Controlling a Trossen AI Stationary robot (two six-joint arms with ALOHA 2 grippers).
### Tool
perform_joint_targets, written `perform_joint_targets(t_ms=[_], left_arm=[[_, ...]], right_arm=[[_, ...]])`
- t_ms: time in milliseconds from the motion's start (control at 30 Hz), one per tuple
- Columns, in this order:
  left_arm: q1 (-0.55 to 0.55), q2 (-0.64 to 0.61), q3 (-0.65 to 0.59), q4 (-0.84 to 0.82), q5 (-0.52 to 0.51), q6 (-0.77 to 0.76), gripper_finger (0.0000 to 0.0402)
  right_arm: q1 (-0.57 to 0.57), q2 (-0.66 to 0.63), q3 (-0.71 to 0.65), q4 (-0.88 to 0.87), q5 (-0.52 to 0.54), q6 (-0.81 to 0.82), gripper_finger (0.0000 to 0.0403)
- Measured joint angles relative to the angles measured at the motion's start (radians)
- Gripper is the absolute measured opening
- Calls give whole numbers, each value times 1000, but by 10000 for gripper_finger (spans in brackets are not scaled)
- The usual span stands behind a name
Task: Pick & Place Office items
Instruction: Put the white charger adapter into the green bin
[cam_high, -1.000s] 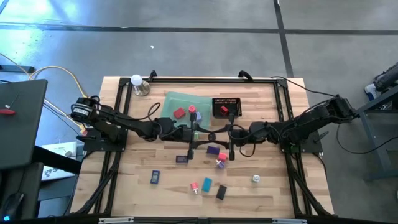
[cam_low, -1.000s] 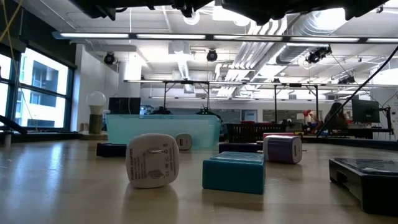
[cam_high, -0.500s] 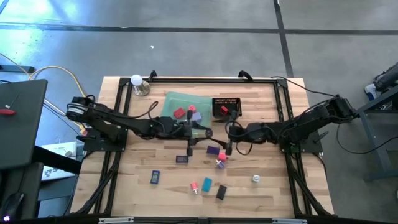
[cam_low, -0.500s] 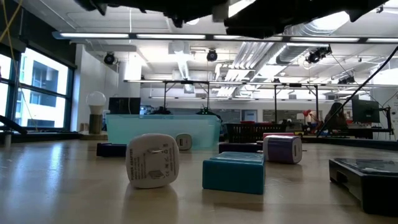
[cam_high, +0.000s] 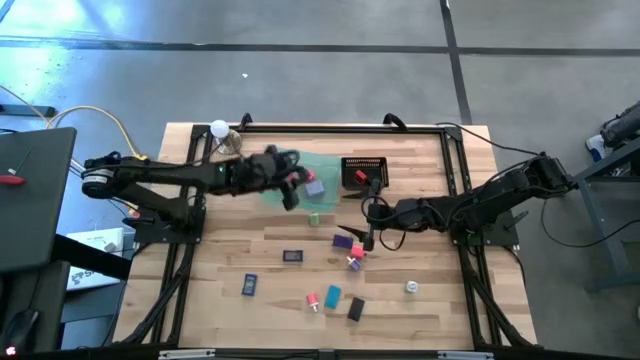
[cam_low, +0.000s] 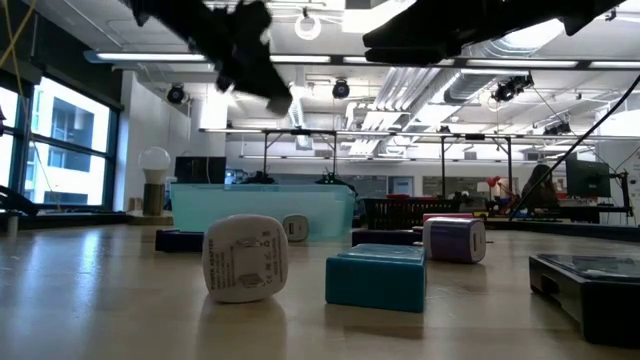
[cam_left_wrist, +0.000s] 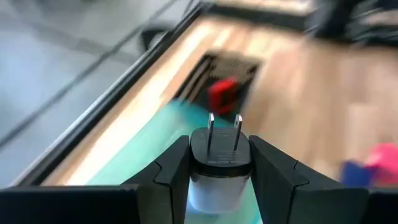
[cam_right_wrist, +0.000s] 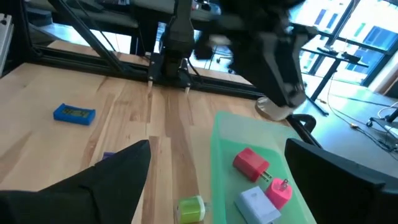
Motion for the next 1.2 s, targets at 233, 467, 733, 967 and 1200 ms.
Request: perform_joint_targets(t_ms=[233, 467, 733, 967, 1200], left_arm=[[215, 62, -1, -179, 113, -128, 125], [324, 188, -1, -190, 232, -163, 125], [350, 295, 0, -185, 259, -178, 125], [350, 320, 5, -176, 259, -178, 127], [350, 329, -5, -203, 259, -159, 167]], right_arm=[[0, 0, 0, -4, 0, 3, 362], [0, 0, 0, -23, 0, 3, 362], [0, 0, 0, -47, 0, 3, 362], [0, 0, 0, -52, -5, 3, 362], [0, 0, 0, -52, -6, 3, 362]])
